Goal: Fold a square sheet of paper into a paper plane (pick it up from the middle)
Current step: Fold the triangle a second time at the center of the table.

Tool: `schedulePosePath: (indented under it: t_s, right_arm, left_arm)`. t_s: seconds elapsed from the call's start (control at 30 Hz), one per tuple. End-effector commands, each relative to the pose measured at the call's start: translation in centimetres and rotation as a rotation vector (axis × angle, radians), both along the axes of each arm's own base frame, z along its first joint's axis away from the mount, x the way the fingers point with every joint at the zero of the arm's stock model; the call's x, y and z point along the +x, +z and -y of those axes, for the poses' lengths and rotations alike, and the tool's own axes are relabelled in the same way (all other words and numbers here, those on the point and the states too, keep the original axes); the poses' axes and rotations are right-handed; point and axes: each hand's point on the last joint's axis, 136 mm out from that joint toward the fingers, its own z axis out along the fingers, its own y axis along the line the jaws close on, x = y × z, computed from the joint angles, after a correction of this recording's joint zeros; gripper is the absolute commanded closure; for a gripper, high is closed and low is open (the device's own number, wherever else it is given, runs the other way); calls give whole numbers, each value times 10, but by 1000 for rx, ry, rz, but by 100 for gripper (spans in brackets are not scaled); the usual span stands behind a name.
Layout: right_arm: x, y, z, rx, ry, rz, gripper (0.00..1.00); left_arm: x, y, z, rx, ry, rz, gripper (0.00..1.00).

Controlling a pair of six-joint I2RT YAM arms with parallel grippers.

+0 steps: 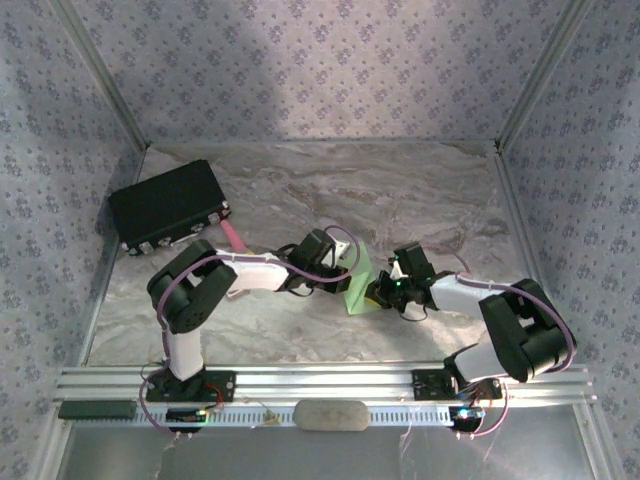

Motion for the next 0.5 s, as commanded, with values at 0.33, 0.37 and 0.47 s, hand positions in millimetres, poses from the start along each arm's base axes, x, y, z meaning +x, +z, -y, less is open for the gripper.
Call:
schedulePosePath:
  t_s: [0.33,0.37,0.47]
  right_arm:
    - [-13,-14,10,-59,5,-51,92]
    - [-13,-14,10,-59,4,-53,92]
    - [-13,-14,10,-60,4,-51,92]
  left_arm:
    - [3,-3,-1,19,-16,6,97]
    - [4,-4,-1,21,-13,7,97]
    - [4,-5,-1,20,-19,10,96]
